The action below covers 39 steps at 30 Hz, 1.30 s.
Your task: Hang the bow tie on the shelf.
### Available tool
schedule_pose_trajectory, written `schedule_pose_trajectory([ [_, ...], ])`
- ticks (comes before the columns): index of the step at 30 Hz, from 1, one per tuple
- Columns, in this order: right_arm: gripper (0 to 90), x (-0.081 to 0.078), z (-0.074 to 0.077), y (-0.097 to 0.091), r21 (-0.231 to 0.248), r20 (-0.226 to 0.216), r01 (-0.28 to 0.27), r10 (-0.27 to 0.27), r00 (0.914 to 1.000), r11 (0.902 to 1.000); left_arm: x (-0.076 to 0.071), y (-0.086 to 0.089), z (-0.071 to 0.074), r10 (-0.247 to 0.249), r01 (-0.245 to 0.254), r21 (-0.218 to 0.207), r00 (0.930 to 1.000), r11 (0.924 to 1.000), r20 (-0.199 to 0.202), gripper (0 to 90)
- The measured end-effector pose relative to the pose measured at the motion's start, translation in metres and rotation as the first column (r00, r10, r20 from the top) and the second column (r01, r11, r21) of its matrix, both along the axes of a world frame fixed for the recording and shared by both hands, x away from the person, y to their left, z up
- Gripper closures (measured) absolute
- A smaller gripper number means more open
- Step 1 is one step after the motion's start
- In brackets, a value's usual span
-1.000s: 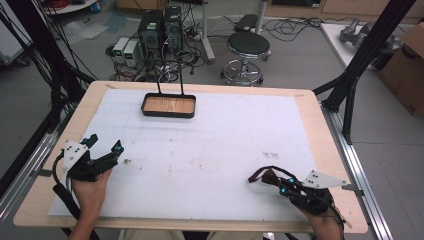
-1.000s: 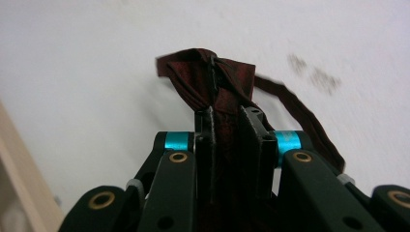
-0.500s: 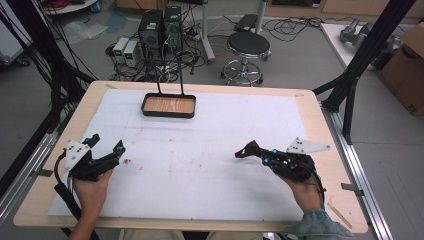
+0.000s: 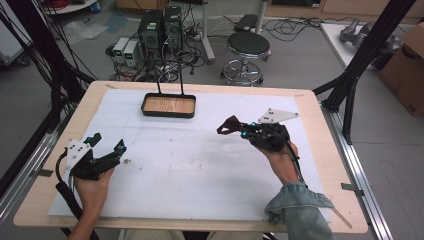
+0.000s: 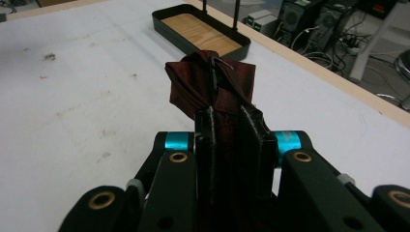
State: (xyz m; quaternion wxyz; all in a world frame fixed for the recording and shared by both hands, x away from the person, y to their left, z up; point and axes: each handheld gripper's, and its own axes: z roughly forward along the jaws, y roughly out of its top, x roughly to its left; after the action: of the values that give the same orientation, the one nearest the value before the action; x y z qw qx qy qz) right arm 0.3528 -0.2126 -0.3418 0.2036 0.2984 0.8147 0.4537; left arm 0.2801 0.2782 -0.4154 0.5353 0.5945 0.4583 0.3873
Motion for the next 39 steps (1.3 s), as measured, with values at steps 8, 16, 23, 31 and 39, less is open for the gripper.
schedule_pose_trajectory([
  [8,77.1,0.035,0.012,0.045,-0.043,0.056,-0.037,0.040,0.9976,0.9984,0.001,0.000,-0.001,-0.010,0.010,-0.002,0.9999,0.9999,0.000,17.7],
  [16,77.2,0.066,0.018,0.074,-0.083,0.087,-0.016,0.023,0.9960,0.9964,0.002,0.002,-0.002,-0.016,0.016,-0.007,0.9999,0.9999,-0.002,17.7],
  [23,77.2,0.086,0.027,0.091,-0.071,0.130,0.014,-0.005,0.9915,0.9974,0.003,0.002,-0.003,-0.022,0.022,-0.010,0.9998,0.9997,0.000,17.7],
  [31,77.2,0.104,0.032,0.106,-0.028,0.174,0.051,-0.046,0.9836,0.9983,0.003,0.001,-0.003,-0.030,0.029,-0.009,0.9996,0.9995,-0.002,17.7],
  [39,77.2,0.111,0.030,0.119,0.012,0.216,0.094,-0.095,0.9717,0.9955,0.002,0.000,-0.004,-0.032,0.032,-0.011,0.9995,0.9994,-0.003,17.7],
])
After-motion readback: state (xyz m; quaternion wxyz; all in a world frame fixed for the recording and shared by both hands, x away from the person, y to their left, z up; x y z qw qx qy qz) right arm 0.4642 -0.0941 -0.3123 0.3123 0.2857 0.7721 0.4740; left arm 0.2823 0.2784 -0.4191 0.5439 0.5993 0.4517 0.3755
